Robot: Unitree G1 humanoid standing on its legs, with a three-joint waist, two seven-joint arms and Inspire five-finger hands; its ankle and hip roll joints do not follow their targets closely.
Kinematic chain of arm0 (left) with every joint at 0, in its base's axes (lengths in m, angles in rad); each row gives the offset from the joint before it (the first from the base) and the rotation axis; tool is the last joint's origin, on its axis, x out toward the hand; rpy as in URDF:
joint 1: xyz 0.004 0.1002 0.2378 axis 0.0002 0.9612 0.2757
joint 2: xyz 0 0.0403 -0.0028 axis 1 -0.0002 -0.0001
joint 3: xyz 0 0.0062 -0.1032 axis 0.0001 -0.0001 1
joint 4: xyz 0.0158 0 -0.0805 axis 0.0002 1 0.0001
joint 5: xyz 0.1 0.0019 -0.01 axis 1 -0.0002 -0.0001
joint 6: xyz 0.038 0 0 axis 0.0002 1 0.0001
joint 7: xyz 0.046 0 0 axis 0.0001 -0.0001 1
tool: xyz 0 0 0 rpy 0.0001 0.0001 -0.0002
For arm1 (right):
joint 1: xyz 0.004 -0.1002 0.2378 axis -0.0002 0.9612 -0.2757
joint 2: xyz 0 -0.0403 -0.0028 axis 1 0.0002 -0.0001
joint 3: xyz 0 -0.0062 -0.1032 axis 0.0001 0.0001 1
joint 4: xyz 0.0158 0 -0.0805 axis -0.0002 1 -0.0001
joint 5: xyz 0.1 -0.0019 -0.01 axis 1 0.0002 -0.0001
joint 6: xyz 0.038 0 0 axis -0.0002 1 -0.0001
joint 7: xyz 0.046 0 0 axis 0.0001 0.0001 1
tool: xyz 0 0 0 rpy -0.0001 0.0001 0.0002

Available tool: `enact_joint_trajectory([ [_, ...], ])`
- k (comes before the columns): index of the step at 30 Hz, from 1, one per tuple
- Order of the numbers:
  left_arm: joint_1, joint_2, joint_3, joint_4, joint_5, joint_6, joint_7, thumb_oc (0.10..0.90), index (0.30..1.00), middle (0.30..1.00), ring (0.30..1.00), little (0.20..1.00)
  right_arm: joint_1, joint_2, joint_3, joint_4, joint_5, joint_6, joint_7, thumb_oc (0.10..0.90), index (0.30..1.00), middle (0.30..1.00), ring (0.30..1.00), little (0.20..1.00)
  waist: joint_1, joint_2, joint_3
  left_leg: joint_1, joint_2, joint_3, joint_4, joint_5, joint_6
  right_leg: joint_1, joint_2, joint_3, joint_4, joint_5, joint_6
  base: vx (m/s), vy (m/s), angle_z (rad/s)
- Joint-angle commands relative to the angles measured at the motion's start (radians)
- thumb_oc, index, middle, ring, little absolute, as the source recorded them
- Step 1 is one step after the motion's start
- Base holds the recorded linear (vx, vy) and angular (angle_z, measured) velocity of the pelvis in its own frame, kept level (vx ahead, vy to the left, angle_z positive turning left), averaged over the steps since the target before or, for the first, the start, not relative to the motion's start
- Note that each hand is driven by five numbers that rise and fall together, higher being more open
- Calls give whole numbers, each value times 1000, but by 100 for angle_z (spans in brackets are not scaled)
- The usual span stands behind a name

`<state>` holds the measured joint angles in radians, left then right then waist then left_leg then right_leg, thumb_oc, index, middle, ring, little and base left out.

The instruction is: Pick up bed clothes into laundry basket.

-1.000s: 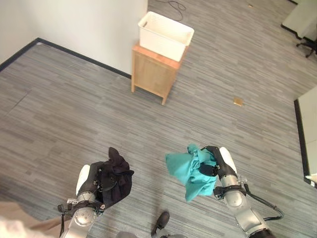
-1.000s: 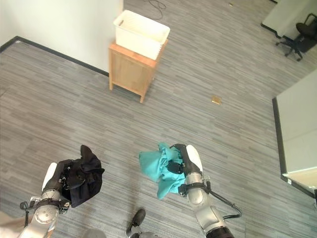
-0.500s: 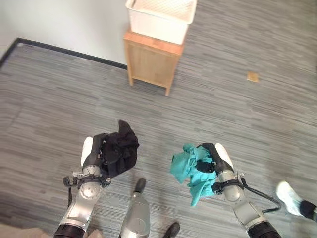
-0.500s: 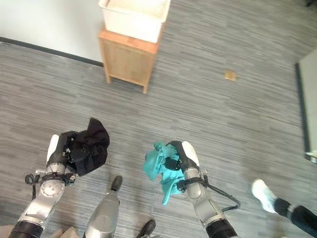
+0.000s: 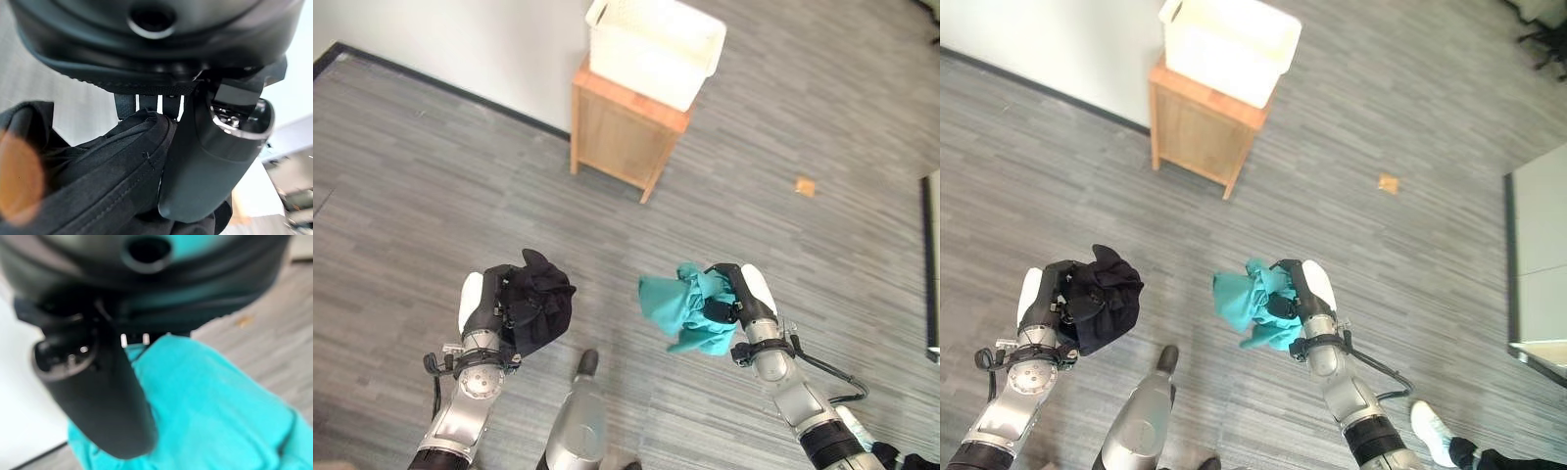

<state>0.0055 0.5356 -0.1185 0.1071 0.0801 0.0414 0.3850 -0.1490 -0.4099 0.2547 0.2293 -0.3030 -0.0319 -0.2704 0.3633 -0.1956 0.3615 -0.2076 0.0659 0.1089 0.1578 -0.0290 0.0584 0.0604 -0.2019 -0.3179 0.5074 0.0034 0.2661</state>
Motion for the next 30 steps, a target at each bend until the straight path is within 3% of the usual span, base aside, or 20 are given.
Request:
enact_joint_trajectory([
  [1,-81,34,-29,-130,39,-93,49,400,300,300,300,300,-45,-44,-71,-99,-18,-59,-80,400,300,300,300,300,-21,87,-138,117,49,-97,-234,97,-23,-50,-6,-101,22,136,-4,358,-123,4],
  [3,-110,35,-46,-130,35,-103,44,400,300,300,300,300,-44,-44,-82,-109,-8,-62,-85,400,300,300,300,300,-31,92,-128,123,50,-135,-244,86,-49,-76,-27,-135,-110,94,-13,369,-141,30],
  [4,-124,31,-56,-128,35,-107,43,400,300,300,300,300,-43,-44,-85,-111,-2,-65,-88,400,300,300,300,300,-34,88,-122,121,43,-161,-245,83,-63,-85,-7,-132,-206,74,-22,426,-173,88],
  [5,-136,28,-66,-124,36,-116,37,400,300,300,300,300,-37,-48,-95,-111,4,-69,-93,400,300,300,300,300,-45,85,-118,125,38,-208,-245,71,-83,-94,16,-112,-364,55,-28,688,-244,115],
  [6,-147,18,-80,-121,43,-125,31,400,300,300,300,300,-34,-63,-109,-115,0,-67,-106,400,300,300,300,300,-60,92,-114,148,31,-279,-245,31,-102,-152,-2,-32,-496,93,-14,672,-196,131],
  [7,-161,11,-116,-115,60,-129,19,400,300,300,300,300,-29,-70,-107,-101,-3,-60,-111,400,300,300,300,300,-76,85,-125,155,19,-294,-245,8,-103,-132,-8,-19,-553,107,-18,565,-145,135],
  [9,-172,-6,-132,-87,55,-128,6,400,300,300,300,300,-17,-66,-101,-97,-6,-50,-98,400,300,300,300,300,-81,56,-129,178,34,-275,-245,-1,-113,-97,-16,-34,-581,160,-4,251,-104,139],
  [12,-157,-19,-115,-92,44,-127,14,400,300,300,300,300,-14,-70,-88,-109,-2,-57,-86,400,300,300,300,300,-88,55,-142,187,60,-276,-245,-3,-125,-86,-8,-24,-592,178,-6,111,-97,69],
  [17,-170,-36,-118,-71,24,-122,14,400,300,300,300,300,-7,-68,-83,-97,52,-66,-69,400,300,300,300,300,-96,51,-163,168,100,-281,-245,9,-153,-62,15,-54,-595,123,-18,96,-91,15],
  [24,-152,-50,-115,-81,2,-127,9,400,300,300,300,300,22,-56,-99,-109,67,-79,-76,400,300,300,300,300,-101,53,-170,157,101,-307,-245,14,-168,-46,28,-81,-595,95,-27,36,-2,-2],
  [25,319,-362,226,519,-500,-177,-115,400,300,300,300,300,-23,-127,-17,268,170,-9,63,400,300,300,300,300,-62,239,-90,24,265,64,300,298,-239,200,85,-188,-482,-207,-245,-113,125,0],
  [26,306,-351,226,503,-493,-174,-123,400,300,300,300,300,-17,-124,-33,257,176,-9,67,400,300,300,300,300,-101,241,-125,121,275,82,163,232,-229,179,76,-223,-506,-183,-225,-107,117,-23],
  [27,307,-351,226,502,-493,-173,-123,400,300,300,300,300,-16,-124,-33,256,176,-8,68,400,300,300,300,300,-101,239,-119,137,269,87,149,237,-228,189,72,-223,-510,-181,-222,-211,179,-8],
  [28,294,-342,213,505,-477,-170,-131,400,300,300,300,300,-11,-124,-41,262,180,-7,74,400,300,300,300,300,-128,242,-152,200,221,112,14,150,-214,176,65,-239,-530,-162,-202,-166,98,21],
  [29,285,-334,214,493,-466,-169,-131,400,300,300,300,300,-11,-126,-55,258,175,-10,72,400,300,300,300,300,-144,232,-172,219,187,120,-54,111,-220,169,57,-251,-544,-143,-190,-296,159,81],
  [30,257,-317,196,467,-432,-161,-132,400,300,300,300,300,-9,-136,-75,238,155,-9,68,400,300,300,300,300,-161,213,-196,218,135,79,-86,59,-214,159,28,-288,-543,-104,-183,-203,112,79],
])
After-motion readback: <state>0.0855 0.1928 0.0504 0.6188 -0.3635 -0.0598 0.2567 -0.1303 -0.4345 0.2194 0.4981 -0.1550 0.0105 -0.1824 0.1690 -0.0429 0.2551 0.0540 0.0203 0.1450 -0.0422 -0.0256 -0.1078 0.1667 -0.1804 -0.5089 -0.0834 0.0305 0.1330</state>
